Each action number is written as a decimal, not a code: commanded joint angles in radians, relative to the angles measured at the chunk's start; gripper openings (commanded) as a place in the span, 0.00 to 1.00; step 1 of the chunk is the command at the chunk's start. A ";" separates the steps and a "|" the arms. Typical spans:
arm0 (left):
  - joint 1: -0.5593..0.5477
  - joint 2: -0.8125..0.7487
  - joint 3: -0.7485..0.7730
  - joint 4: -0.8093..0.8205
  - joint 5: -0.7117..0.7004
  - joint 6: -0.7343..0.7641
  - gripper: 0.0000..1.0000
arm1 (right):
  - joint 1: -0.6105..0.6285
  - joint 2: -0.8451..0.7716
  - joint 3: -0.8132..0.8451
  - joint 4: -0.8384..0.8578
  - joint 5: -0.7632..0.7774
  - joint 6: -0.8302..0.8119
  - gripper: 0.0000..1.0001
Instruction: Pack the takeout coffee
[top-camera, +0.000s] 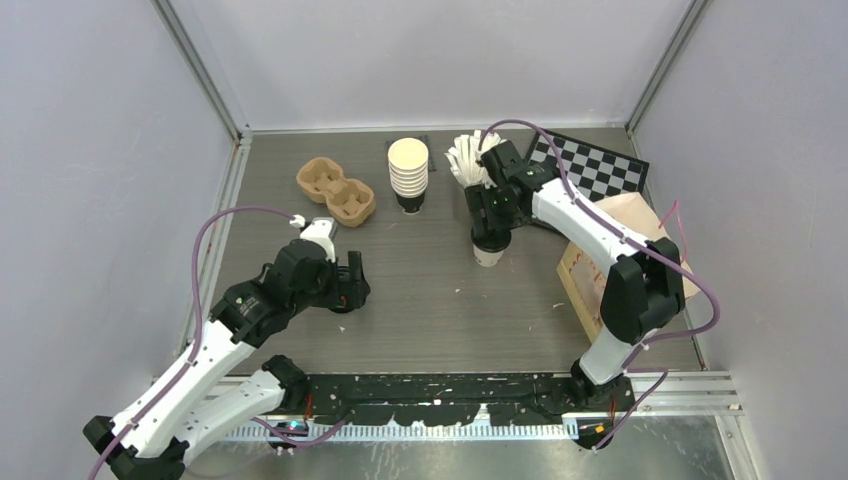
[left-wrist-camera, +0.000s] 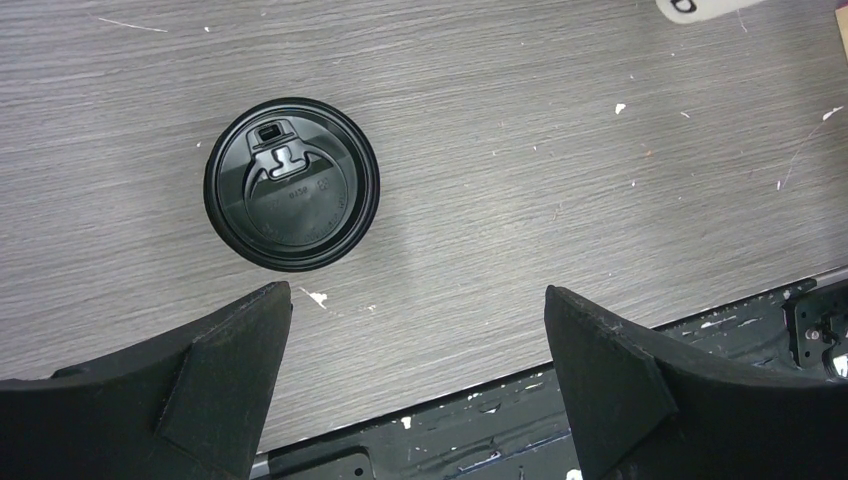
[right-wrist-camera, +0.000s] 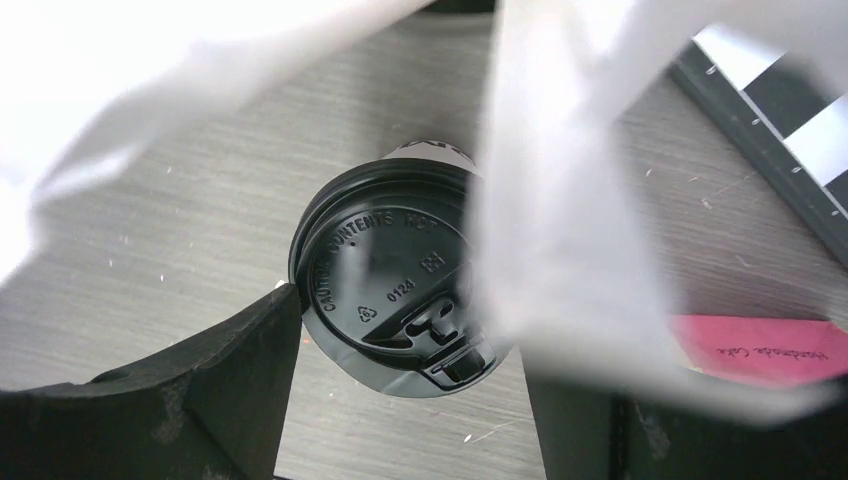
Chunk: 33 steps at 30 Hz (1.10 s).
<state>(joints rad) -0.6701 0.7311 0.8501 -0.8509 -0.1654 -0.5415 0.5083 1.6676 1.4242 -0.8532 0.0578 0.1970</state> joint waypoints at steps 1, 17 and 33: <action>0.000 0.008 0.018 0.004 -0.028 0.007 1.00 | -0.034 0.033 0.082 0.011 0.011 0.002 0.76; -0.001 0.014 0.031 -0.032 -0.108 -0.005 1.00 | -0.070 0.073 0.191 -0.063 0.033 0.025 0.91; 0.002 0.196 0.031 -0.018 -0.143 -0.123 0.96 | -0.040 0.032 0.232 -0.129 -0.073 0.024 0.84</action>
<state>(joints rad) -0.6701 0.8803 0.8612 -0.8951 -0.2924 -0.6075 0.4480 1.7317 1.6337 -0.9749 0.0475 0.2306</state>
